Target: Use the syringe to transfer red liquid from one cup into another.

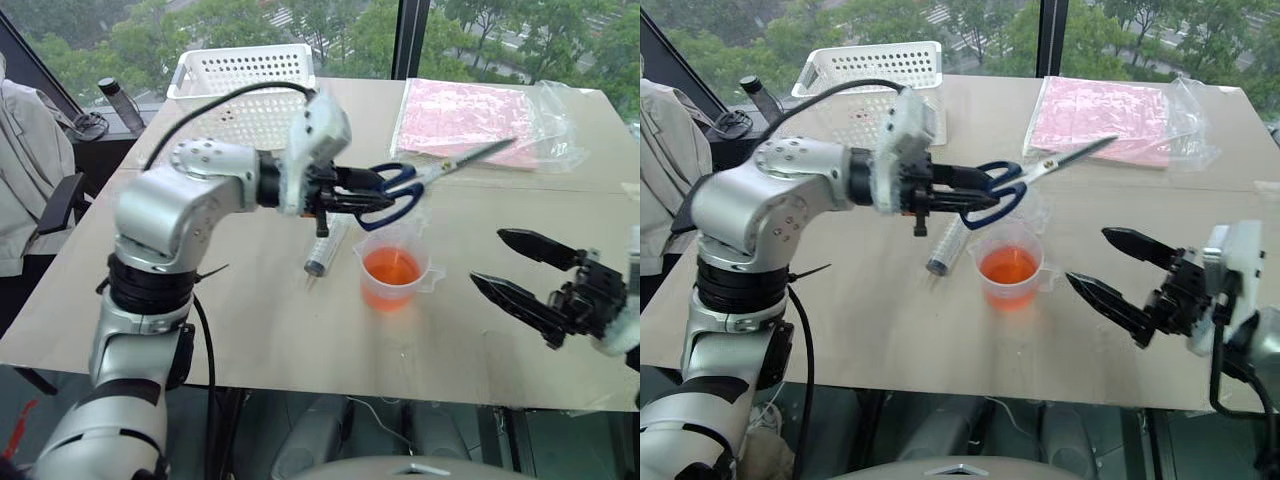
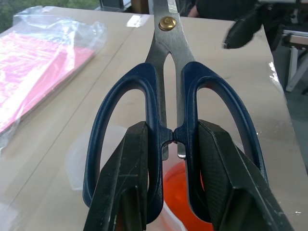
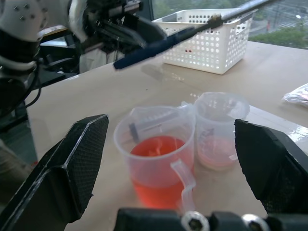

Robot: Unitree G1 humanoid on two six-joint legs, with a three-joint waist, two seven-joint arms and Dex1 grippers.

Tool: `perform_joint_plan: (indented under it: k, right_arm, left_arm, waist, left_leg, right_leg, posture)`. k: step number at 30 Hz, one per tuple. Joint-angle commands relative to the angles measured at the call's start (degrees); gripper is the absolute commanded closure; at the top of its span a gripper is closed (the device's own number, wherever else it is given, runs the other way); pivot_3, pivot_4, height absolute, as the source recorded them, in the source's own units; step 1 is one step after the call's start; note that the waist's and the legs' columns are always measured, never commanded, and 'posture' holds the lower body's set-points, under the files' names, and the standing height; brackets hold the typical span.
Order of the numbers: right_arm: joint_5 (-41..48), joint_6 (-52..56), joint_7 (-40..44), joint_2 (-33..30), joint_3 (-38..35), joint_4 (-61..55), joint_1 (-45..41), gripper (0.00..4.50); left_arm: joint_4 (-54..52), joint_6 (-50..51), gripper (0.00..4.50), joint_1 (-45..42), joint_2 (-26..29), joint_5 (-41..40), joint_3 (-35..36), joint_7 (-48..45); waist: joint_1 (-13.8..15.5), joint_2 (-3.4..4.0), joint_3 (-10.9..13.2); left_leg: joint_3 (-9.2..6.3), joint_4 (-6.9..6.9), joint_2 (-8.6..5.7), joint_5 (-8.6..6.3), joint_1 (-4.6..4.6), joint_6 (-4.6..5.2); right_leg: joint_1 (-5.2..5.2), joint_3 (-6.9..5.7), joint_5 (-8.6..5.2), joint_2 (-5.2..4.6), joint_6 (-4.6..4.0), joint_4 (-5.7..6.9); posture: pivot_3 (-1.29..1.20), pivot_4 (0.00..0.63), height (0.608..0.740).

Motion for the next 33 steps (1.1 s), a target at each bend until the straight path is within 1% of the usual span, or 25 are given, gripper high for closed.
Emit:
perform_joint_plan:
  k: [1, 3, 5, 7, 9, 10, 12, 14, 15, 16, 17, 18, 19, 20, 21, 24, 27, 31, 33]
  right_arm:
    - [6.4, -0.4, -7.7, 2.2, 2.7, -0.9, -3.6, 0.0]
    - [10.6, -1.1, -13.5, 4.0, 6.0, -0.7, -8.0, 0.0]
    - [12.9, -1.7, -17.3, 5.7, 8.5, -0.7, -11.9, 0.0]
    - [16.0, -2.8, -21.4, 7.4, 10.2, -0.4, -15.6, 0.0]
    - [17.9, -3.1, -24.4, 7.8, 10.8, 0.2, -17.5, 0.0]
    - [17.8, -2.9, -25.7, 7.7, 10.9, 0.6, -18.0, 0.52]
    - [18.4, -2.6, -26.7, 7.4, 10.9, 0.8, -18.4, 1.09]
    - [19.5, -2.6, -27.1, 7.2, 10.7, 0.9, -18.5, 1.99]
    - [19.7, -2.3, -27.2, 6.9, 10.6, 0.9, -18.4, 2.42]
    - [19.6, -2.1, -27.0, 6.5, 10.4, 1.0, -18.2, 3.08]
    - [19.7, -2.1, -27.2, 6.4, 10.3, 1.3, -18.1, 3.37]
    - [19.7, -2.1, -27.3, 6.3, 10.2, 1.7, -18.1, 3.83]
    - [19.8, -2.1, -27.3, 6.1, 10.1, 1.9, -18.1, 4.16]
    - [19.7, -2.1, -27.2, 5.9, 10.0, 2.1, -18.1, 4.5]
    - [19.6, -2.1, -27.0, 5.6, 9.7, 2.3, -18.0, 4.5]
    - [20.0, -1.9, -26.1, 4.0, 7.5, 4.0, -17.9, 4.5]
    - [21.3, -1.6, -24.7, 1.4, 3.9, 6.8, -18.5, 4.5]
    - [28.6, -1.4, -24.0, -2.3, -1.2, 10.4, -21.8, 4.5]
    - [32.0, 0.3, -23.3, -5.0, -3.0, 14.0, -23.4, 4.5]
  left_arm:
    - [-0.2, -6.0, 3.53, -1.2, -1.8, 1.3, -2.0, -0.9]
    - [1.0, -10.5, 3.53, -1.0, -2.8, 3.7, -4.9, -1.9]
    - [2.2, -12.5, 3.53, -1.1, -4.0, 4.5, -6.1, -2.2]
    - [2.9, -14.6, 3.53, -1.4, -5.0, 5.1, -7.4, -3.2]
    - [3.8, -16.9, 3.53, -1.5, -5.7, 6.0, -8.1, -4.0]
    - [4.3, -17.8, 3.54, -1.7, -6.0, 6.4, -8.2, -4.3]
    - [5.1, -18.6, 3.54, -1.7, -6.4, 6.4, -8.0, -4.9]
    - [5.2, -17.7, 3.54, -1.5, -6.7, 4.8, -6.9, -5.7]
    - [4.9, -16.8, 2.57, -1.4, -6.7, 3.8, -6.2, -6.0]
    - [4.1, -16.0, 2.12, -1.1, -6.4, 2.7, -5.6, -6.5]
    - [3.6, -15.7, 1.84, -0.8, -6.5, 2.3, -5.1, -6.1]
    - [3.2, -15.1, 1.37, -0.6, -6.6, 1.6, -4.2, -5.3]
    - [2.8, -14.4, 1.03, -0.5, -6.7, 0.9, -3.4, -4.7]
    - [2.4, -13.8, 0.57, -0.5, -6.6, 0.1, -2.4, -4.3]
    - [1.8, -13.0, 0.14, -0.4, -6.3, -0.8, -1.5, -4.0]
    - [0.3, -9.0, 0.14, 0.5, -3.6, -3.5, 2.7, -2.4]
    - [-1.0, -3.6, 0.14, 0.8, -0.6, -7.1, 7.3, -0.1]
    - [-2.7, 4.6, 0.14, 1.5, 3.5, -13.1, 12.9, 2.3]
    - [-4.8, 7.3, 0.14, 4.4, 5.9, -16.5, 16.2, 2.6]
  waist:
    - [0.0, -0.02, 0.0]
    - [0.0, -0.01, 0.0]
    - [-0.3, 0.0, 0.0]
    - [-0.3, -0.02, 0.0]
    - [-0.4, -0.01, 0.0]
    - [-0.3, -0.01, 0.0]
    - [-0.3, -0.01, 0.0]
    - [-0.1, -0.01, 0.0]
    - [-0.2, -0.01, 0.0]
    - [-0.2, -0.01, 0.0]
    - [-0.2, -0.01, 0.0]
    - [-0.3, -0.01, 0.0]
    - [-0.4, -0.01, 0.0]
    - [-0.6, -0.01, 0.0]
    - [-0.7, -0.01, 0.0]
    - [-1.2, 0.0, 0.0]
    - [-1.6, 0.0, 0.0]
    - [-1.5, 0.02, 0.0]
    - [-1.6, 0.02, 0.0]
  left_leg:
    - [0.0, 0.0, -0.01, 0.0, -0.01, 0.0]
    - [0.01, 0.0, -0.01, 0.0, -0.01, 0.0]
    - [0.03, 0.0, 0.0, 0.0, 0.02, -0.01]
    - [0.04, 0.0, 0.0, 0.01, 0.02, -0.01]
    - [0.03, -0.01, 0.0, 0.01, 0.02, -0.01]
    - [0.03, -0.02, 0.0, 0.01, 0.02, -0.01]
    - [0.03, -0.02, 0.0, 0.01, 0.02, -0.01]
    - [0.03, -0.01, 0.0, 0.01, 0.02, -0.01]
    - [0.02, -0.02, 0.0, 0.01, 0.01, -0.01]
    - [0.02, -0.02, 0.0, 0.01, 0.01, -0.01]
    - [0.01, -0.02, 0.0, 0.01, 0.01, -0.01]
    - [0.01, -0.02, 0.0, 0.01, 0.01, -0.01]
    - [0.01, -0.02, 0.0, 0.01, 0.01, -0.01]
    - [0.01, -0.02, 0.0, 0.01, 0.01, 0.0]
    - [0.01, -0.02, 0.0, 0.01, 0.02, 0.0]
    - [0.0, -0.02, 0.0, 0.01, 0.02, -0.01]
    - [0.02, -0.02, 0.0, 0.01, 0.02, 0.0]
    - [0.01, -0.02, 0.0, 0.01, 0.05, 0.0]
    - [0.01, -0.02, 0.0, 0.01, 0.04, 0.0]
  right_leg:
    - [0.0, 0.0, 0.0, -0.01, 0.0, -0.01]
    - [0.0, 0.01, 0.0, -0.01, 0.0, -0.01]
    - [0.0, 0.05, 0.01, 0.01, -0.01, 0.02]
    - [-0.02, 0.07, 0.01, 0.01, -0.01, 0.05]
    - [-0.03, 0.08, 0.01, 0.04, -0.01, 0.05]
    - [-0.03, 0.07, 0.01, 0.03, -0.01, 0.05]
    - [-0.03, 0.07, 0.01, 0.05, -0.01, 0.02]
    - [-0.04, 0.07, 0.01, 0.13, -0.01, 0.02]
    - [-0.04, 0.07, 0.01, 0.13, -0.01, 0.02]
    - [-0.05, 0.07, 0.01, 0.13, -0.01, 0.03]
    - [-0.05, 0.07, 0.01, 0.14, -0.01, 0.04]
    - [-0.05, 0.07, 0.01, 0.15, -0.01, 0.04]
    - [-0.05, 0.07, 0.01, 0.16, -0.01, 0.04]
    - [-0.05, 0.08, 0.01, 0.16, -0.01, 0.05]
    - [-0.05, 0.08, 0.01, 0.16, -0.01, 0.06]
    - [-0.05, 0.07, 0.01, 0.19, -0.01, 0.07]
    - [-0.06, 0.1, 0.01, 0.23, 0.0, 0.08]
    - [-0.06, 0.08, 0.01, 0.3, 0.0, 0.1]
    - [-0.06, 0.09, 0.01, 0.28, -0.01, 0.11]
  posture:
    - [0.0, 0.15, 0.74]
    - [0.0, 0.15, 0.74]
    - [0.0, 0.15, 0.74]
    - [0.0, 0.15, 0.74]
    - [0.0, 0.15, 0.74]
    - [0.0, 0.15, 0.74]
    - [0.0, 0.15, 0.74]
    - [0.0, 0.15, 0.74]
    - [0.0, 0.15, 0.74]
    - [0.0, 0.15, 0.74]
    - [0.0, 0.15, 0.74]
    - [0.0, 0.15, 0.74]
    - [0.0, 0.15, 0.74]
    - [0.0, 0.15, 0.74]
    - [0.0, 0.15, 0.74]
    - [0.0, 0.15, 0.74]
    - [0.0, 0.15, 0.74]
    - [0.0, 0.15, 0.74]
    - [0.0, 0.15, 0.74]
